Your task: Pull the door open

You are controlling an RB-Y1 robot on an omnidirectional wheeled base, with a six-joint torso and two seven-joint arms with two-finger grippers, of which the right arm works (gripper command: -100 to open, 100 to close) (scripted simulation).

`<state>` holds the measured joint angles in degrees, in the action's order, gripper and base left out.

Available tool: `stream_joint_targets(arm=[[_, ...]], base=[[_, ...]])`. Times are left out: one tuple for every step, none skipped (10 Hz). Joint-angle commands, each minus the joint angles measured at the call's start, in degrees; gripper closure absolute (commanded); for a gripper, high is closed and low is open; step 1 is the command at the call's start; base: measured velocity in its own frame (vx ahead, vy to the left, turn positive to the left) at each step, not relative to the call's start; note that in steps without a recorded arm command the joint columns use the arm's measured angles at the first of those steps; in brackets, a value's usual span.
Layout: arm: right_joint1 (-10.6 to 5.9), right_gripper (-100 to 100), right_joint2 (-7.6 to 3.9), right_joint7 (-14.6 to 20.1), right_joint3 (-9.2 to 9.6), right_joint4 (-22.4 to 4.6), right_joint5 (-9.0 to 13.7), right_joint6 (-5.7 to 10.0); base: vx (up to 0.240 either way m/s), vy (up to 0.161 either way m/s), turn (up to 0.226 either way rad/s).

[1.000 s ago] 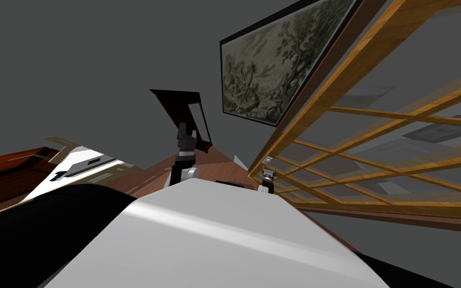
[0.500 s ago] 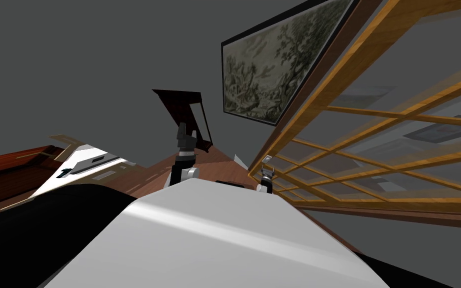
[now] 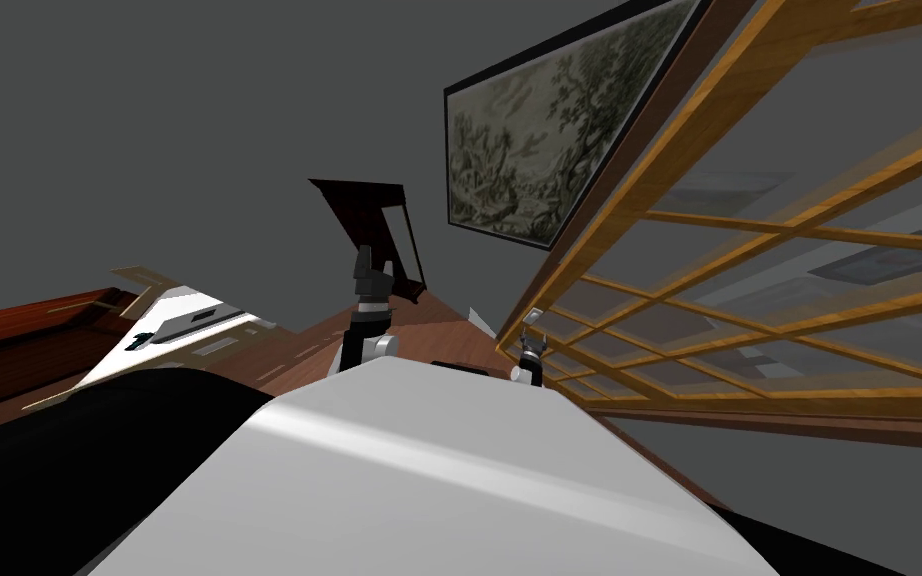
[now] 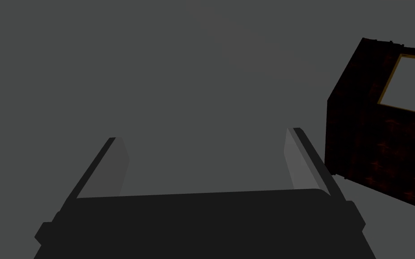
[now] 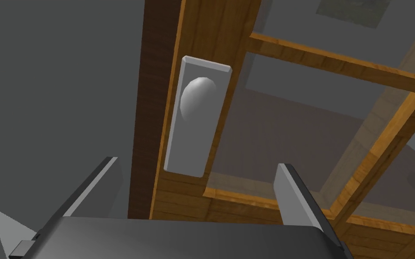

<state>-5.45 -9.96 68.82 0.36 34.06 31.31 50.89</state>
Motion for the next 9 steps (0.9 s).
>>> stream_joint_targets(arm=[[0.11,-100,0.37,2.78,0.05,0.58,0.35,-0.22],[0.17,-100,0.63,4.33,0.07,0.99,0.61,-0.41],[0.23,-100,0.87,5.95,0.1,1.39,0.86,-0.6],[0.27,-100,1.07,7.34,0.12,1.71,1.05,-0.75],[0.31,-100,1.24,8.39,0.14,1.98,1.22,-0.87],[0.34,-100,1.37,9.19,0.15,2.19,1.35,-0.97],[0.33,-100,1.28,8.56,0.15,2.02,1.25,-0.87],[0.92,-100,0.07,10.09,0.02,1.76,1.46,-0.66],[1.3,-100,-0.73,10.96,-0.07,1.57,1.58,-0.51]], base=[[-0.032,-0.001,0.009],[-0.045,-0.006,0.016],[-0.05,-0.007,0.013],[-0.047,-0.004,0.011],[-0.039,0.001,0.011],[-0.036,0.0,0.007],[-0.016,0.0,0.001],[0.115,0.011,0.075],[0.201,-0.021,0.078]])
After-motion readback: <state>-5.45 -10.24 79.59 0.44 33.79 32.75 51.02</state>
